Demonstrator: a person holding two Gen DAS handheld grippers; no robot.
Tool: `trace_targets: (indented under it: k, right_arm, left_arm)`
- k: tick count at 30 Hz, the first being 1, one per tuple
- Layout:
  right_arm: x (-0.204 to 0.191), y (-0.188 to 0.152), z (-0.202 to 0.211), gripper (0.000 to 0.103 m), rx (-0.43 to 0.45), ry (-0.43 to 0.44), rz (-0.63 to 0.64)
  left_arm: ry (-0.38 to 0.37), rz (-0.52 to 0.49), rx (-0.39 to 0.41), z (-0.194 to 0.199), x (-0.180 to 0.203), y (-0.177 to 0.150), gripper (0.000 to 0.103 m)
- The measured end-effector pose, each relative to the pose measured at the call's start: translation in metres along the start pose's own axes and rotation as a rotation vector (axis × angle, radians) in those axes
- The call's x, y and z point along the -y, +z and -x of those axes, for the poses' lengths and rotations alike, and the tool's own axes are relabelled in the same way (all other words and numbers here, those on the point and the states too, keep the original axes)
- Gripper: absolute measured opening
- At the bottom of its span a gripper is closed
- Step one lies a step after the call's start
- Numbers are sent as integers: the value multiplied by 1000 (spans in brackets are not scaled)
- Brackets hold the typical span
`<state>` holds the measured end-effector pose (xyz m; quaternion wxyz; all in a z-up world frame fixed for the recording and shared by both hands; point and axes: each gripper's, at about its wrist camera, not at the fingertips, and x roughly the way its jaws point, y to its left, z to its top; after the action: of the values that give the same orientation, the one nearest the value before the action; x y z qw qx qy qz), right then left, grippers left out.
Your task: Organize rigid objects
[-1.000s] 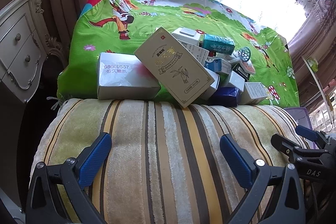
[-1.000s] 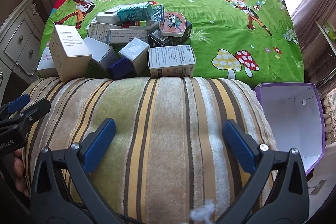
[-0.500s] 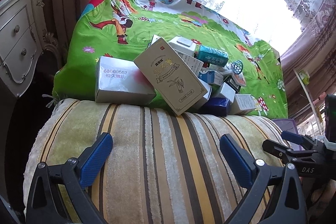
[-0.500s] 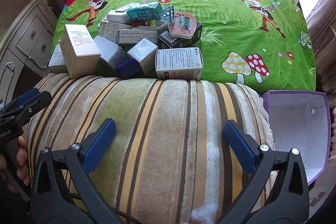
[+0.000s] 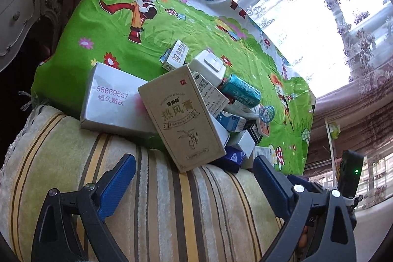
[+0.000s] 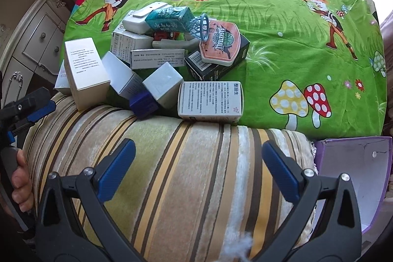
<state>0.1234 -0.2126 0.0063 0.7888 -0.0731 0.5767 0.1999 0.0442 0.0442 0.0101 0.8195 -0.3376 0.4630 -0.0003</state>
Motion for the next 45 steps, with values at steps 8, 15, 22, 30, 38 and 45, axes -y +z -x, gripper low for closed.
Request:
trace_targets:
  k: [8,15,22,30,38,45]
  right_arm:
    - [2,18,-26,103,-54,-21,28]
    - [4,29,-40,101,-82,-35,27]
    - [9,38,-54,89,-107,-33,7]
    - [9,39,-59,73,-109,-30,0]
    - [23,21,-16,73,33,24,-82]
    - [27,-4,32,73,171,47,-95]
  left_arm:
    - [-9,120,-37,-21,-13,16,92]
    - [-17,153,-38,-30,-12,21,92]
    - [-8,156,-49,-39,-14,23,72]
    - [-14,123,-47,-42,-9,20,57]
    - [-35,65,-16,-29,7,13,56]
    - [-74,-21,-14,-20,42,-1,54]
